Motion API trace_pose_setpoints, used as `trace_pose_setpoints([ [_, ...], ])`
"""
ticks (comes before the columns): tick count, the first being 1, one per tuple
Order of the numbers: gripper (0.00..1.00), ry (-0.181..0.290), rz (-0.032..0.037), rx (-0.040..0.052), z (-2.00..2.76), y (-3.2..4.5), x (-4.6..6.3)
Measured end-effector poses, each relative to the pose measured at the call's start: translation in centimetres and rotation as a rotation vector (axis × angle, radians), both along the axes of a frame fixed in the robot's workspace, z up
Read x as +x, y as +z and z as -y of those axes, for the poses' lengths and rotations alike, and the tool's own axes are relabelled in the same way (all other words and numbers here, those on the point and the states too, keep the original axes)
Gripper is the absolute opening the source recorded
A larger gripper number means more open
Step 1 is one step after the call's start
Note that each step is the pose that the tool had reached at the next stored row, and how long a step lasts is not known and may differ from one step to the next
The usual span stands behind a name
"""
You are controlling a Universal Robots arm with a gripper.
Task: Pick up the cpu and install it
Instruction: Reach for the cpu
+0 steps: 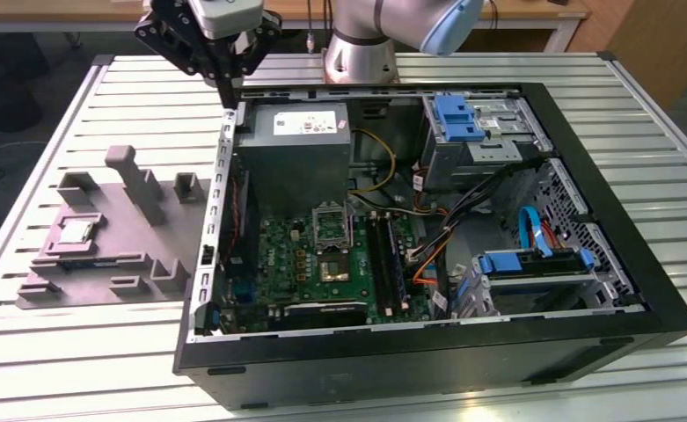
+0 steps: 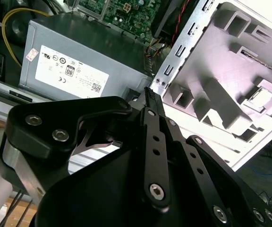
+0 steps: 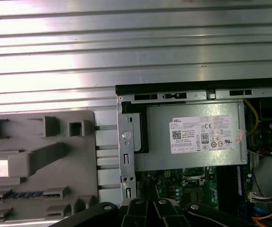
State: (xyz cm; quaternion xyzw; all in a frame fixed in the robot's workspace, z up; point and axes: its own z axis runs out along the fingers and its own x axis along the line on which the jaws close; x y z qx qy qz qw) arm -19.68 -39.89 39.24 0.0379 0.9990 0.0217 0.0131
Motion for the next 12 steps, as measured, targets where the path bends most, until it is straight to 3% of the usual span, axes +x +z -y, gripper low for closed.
trace_pose_setpoints([
  [12, 0.11, 0.0, -0.0001, 0.0, 0.0, -0.01, -0.33],
])
